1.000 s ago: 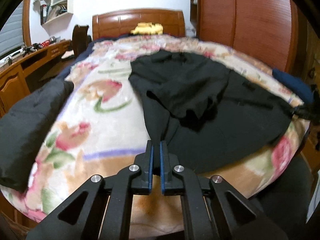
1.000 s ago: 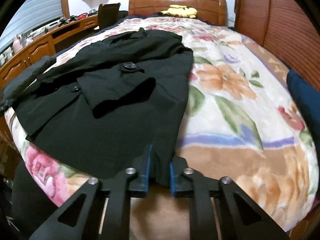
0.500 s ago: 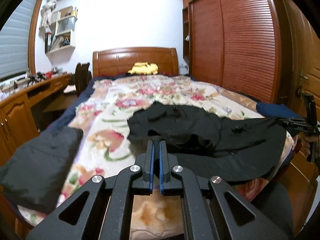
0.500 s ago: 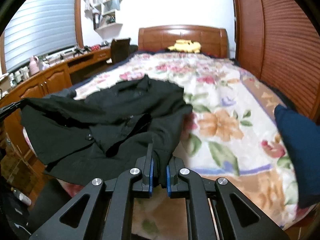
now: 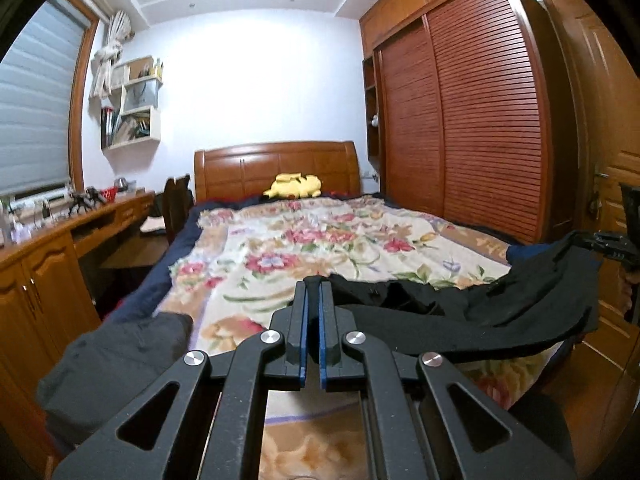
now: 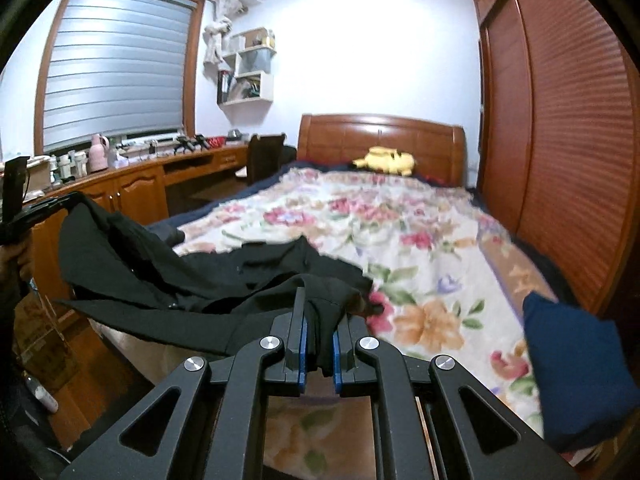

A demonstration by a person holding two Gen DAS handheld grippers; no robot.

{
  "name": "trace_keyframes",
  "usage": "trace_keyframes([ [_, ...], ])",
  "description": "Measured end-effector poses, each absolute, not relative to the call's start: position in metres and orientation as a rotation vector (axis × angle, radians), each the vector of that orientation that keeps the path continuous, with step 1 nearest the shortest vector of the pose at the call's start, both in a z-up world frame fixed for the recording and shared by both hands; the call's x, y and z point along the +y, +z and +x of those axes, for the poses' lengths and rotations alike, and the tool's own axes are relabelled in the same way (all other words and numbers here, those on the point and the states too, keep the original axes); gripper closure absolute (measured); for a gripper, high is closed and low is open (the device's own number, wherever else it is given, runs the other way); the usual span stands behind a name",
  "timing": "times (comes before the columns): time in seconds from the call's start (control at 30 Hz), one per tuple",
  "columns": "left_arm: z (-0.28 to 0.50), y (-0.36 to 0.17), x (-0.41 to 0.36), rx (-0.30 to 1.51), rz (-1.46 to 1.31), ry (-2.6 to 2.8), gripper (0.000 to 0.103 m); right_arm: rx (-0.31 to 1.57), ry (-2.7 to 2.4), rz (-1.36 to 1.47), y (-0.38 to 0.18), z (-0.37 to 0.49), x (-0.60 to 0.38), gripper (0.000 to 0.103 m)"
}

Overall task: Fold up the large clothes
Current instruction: 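Lift the hem with both tools and fold it toward the collar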

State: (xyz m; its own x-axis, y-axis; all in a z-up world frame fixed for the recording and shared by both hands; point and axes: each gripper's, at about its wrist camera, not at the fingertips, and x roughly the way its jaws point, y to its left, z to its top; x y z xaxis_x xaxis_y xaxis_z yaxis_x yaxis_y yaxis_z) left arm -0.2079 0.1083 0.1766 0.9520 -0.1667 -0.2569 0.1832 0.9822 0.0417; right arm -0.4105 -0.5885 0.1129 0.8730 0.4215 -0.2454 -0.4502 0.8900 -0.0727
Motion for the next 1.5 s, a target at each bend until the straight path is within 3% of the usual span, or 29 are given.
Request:
trace_keyframes([
  [0.4,-0.21,0.207,0.112,0.206,0.076,-0.168,0.099,0.131,0.461,-0.165,0.122,-0.424,-0.593,0.094],
  [0.7,-0.105,0.153,0.109,0.388,0.087,-0.086,0.099,0.251,0.395,-0.204,0.094,-0.322,-0.554,0.094],
  [1.2,0.025,0.03,0.11,0.676,0.072,-0.052,0.098,0.549,0.342,-0.262,-0.005,-0.163,-0.507,0.094],
  [1.5,0.081,0.021,0.116,0.696,0.08,-0.025,0.098,0.57,0.332,-0.278,-0.001,-0.068,-0.467,0.094],
])
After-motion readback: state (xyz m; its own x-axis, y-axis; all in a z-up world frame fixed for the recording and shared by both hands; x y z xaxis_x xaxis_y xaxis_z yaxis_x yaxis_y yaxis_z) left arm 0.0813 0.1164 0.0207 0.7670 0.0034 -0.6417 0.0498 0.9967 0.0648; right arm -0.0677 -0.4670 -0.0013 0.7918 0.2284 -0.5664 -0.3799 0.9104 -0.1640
